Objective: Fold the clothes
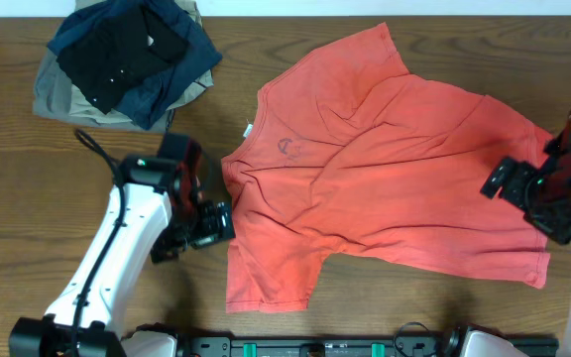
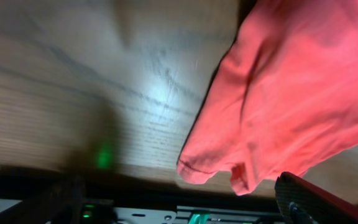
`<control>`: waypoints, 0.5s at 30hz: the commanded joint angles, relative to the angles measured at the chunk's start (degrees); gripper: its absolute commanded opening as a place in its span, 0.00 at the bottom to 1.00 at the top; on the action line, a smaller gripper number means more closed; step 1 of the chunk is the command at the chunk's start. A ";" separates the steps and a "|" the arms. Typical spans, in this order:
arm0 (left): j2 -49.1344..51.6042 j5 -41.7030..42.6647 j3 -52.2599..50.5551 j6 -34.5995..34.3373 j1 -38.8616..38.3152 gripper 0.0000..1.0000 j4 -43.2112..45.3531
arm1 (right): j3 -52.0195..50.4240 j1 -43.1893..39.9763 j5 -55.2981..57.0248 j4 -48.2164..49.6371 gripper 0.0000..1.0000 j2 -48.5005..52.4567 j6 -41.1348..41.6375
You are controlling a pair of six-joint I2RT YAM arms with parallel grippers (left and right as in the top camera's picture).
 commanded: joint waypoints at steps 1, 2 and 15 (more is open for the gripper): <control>0.26 3.82 -4.48 0.37 -0.13 0.99 1.55 | -4.26 0.26 0.87 1.70 0.99 -0.44 0.79; 0.26 4.02 -5.55 0.37 -0.13 0.99 2.08 | -5.44 0.24 0.55 2.40 0.99 -0.44 0.81; 0.26 5.51 -13.20 -0.72 -0.15 0.91 8.00 | -9.38 0.26 -4.57 8.55 0.99 -0.44 0.79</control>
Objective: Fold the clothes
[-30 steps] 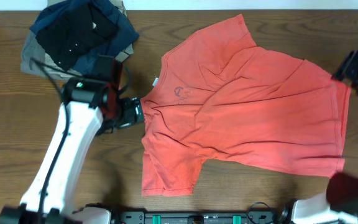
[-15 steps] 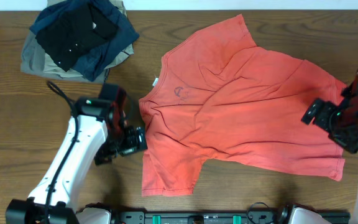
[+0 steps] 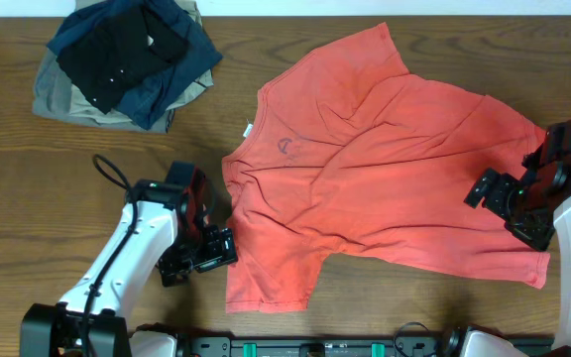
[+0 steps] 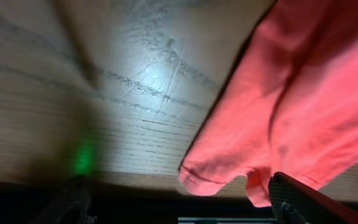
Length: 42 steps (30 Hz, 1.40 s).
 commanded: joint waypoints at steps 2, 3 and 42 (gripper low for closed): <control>0.22 3.72 -3.30 -0.50 -0.37 0.91 1.77 | -0.52 0.26 -0.98 0.59 0.99 -0.46 0.79; 0.22 4.28 -3.69 -0.50 -0.83 0.90 2.25 | -0.52 0.26 -1.01 0.72 0.99 -0.46 0.79; 0.26 -2.36 -11.45 -17.11 -12.81 0.71 12.48 | -0.55 0.26 -1.03 0.72 0.99 -0.46 -0.70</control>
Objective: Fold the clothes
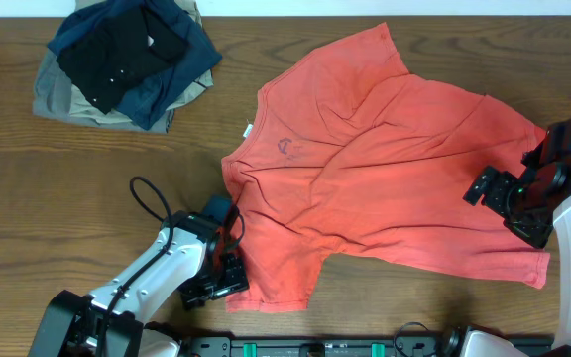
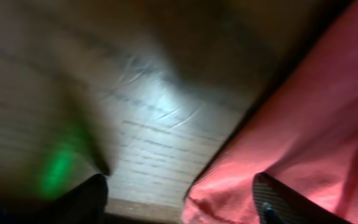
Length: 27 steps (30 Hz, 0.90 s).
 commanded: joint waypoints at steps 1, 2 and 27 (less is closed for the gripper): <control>0.26 0.28 -0.24 -1.60 0.24 0.69 1.33 | -0.28 0.26 -0.26 -0.33 0.98 -0.46 -0.63; 0.26 0.28 -0.24 -1.60 0.24 0.64 1.53 | -0.28 0.26 -0.26 -0.35 0.99 -0.46 -0.63; 0.20 0.31 0.09 -1.53 0.24 0.06 0.94 | -0.42 -10.10 12.87 -1.01 0.99 -0.46 12.26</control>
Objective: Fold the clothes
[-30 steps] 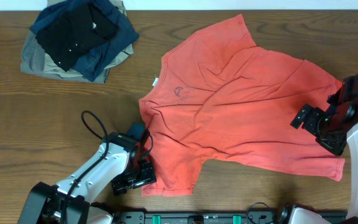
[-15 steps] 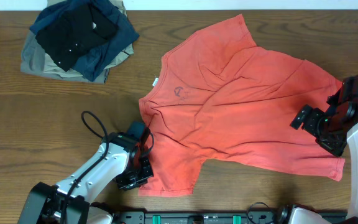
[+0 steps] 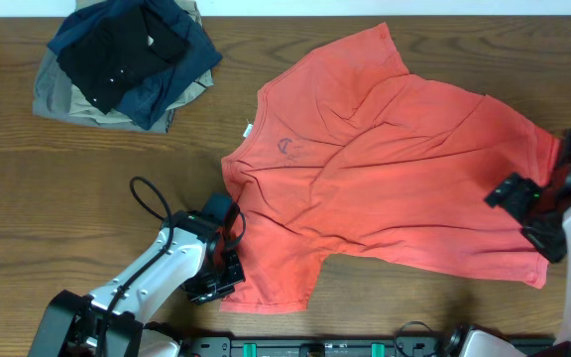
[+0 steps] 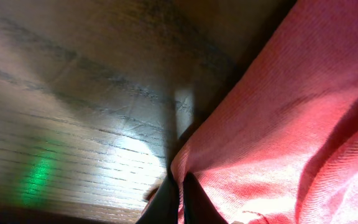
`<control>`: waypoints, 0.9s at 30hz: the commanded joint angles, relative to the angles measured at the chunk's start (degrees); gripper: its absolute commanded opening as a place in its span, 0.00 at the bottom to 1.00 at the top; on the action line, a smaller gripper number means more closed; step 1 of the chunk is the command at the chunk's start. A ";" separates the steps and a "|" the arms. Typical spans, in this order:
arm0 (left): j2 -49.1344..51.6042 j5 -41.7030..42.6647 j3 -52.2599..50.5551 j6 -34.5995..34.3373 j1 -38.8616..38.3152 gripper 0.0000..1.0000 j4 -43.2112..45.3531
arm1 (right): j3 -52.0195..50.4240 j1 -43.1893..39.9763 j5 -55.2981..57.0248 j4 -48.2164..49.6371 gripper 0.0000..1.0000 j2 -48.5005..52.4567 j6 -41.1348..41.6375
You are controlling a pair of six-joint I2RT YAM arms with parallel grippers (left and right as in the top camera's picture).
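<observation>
An orange T-shirt (image 3: 385,169) lies spread and wrinkled across the middle and right of the wooden table (image 3: 28,198), collar to the left. Its lower-left sleeve (image 3: 271,283) reaches the front edge. In the overhead view my left gripper (image 3: 229,285) sits at that sleeve's left edge. In the left wrist view my left gripper (image 4: 180,196) has its two dark fingers pressed together on the sleeve's hem (image 4: 188,163). My right gripper (image 3: 529,216) hangs over the shirt's right edge; its jaws cannot be made out.
A pile of folded dark blue, black and khaki clothes (image 3: 122,59) sits at the far left corner. Bare wood shows left of the shirt. The table's front edge with a black rail (image 3: 315,347) runs just below the left gripper.
My left gripper's fingers stood apart at the sleeve's edge; now they are shut on the hem. My right gripper has shifted a little right and toward the front over the shirt's edge.
My left gripper was open beside the shirt's left edge, near mid-table. Then it was lower, closer to the sleeve, then low at the sleeve's hem with fingers apart. Now it pinches the hem. My right gripper stayed near the shirt's right edge throughout.
</observation>
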 commanded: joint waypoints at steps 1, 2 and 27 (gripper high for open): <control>0.22 -1.16 0.09 -0.35 0.24 0.06 -0.55 | -0.39 -6.16 3.17 0.44 0.99 -0.46 2.99; 0.20 -1.16 0.09 -0.35 0.24 0.06 -0.55 | -0.44 -8.13 3.15 0.61 0.99 -0.46 2.99; 0.22 -1.14 0.09 -0.37 0.24 0.06 -0.55 | -22.88 -25.88 -1.38 23.98 0.99 0.11 5.33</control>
